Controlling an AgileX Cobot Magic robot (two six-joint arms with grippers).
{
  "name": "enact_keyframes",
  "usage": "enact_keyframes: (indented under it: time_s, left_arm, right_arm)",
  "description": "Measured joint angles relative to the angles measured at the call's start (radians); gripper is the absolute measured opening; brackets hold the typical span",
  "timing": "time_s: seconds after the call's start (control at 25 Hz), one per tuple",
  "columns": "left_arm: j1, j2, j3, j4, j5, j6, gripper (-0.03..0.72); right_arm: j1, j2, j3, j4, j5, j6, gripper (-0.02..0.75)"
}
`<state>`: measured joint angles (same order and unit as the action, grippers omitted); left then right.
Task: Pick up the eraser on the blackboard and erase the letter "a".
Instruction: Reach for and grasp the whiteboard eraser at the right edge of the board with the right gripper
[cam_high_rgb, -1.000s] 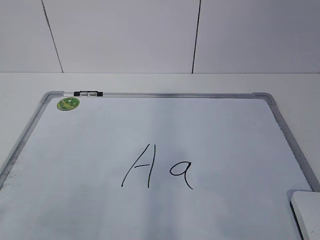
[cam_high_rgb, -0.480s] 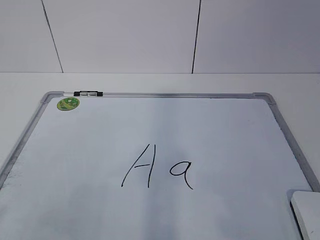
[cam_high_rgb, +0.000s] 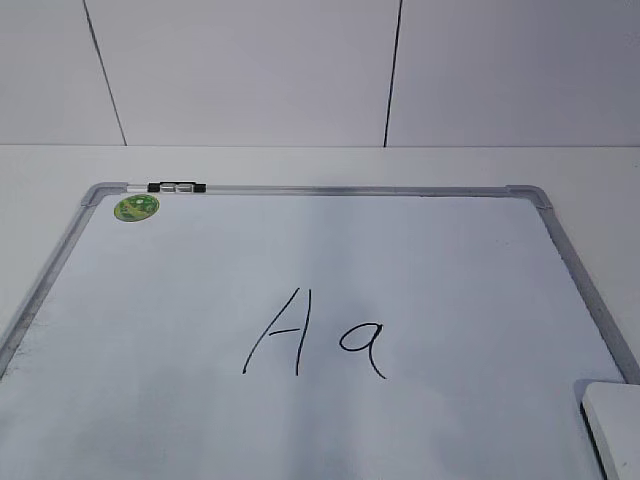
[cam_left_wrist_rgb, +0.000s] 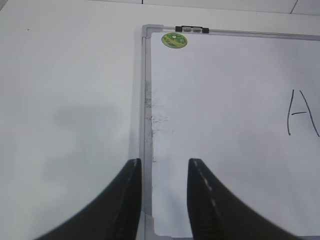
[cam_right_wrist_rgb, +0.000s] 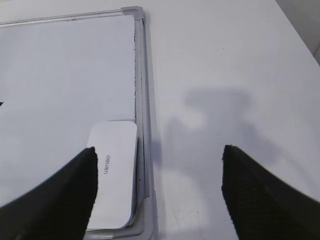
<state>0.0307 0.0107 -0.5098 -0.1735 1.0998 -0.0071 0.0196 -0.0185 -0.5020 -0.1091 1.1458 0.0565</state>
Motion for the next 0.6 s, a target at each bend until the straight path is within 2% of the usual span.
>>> enact_keyframes:
  time_s: [0.6]
  left_arm:
    - [0.0,0.0,0.0,0.0,0.0,0.0,0.235]
  right_arm:
    - [0.0,0.0,0.0,0.0,0.0,0.0,0.592]
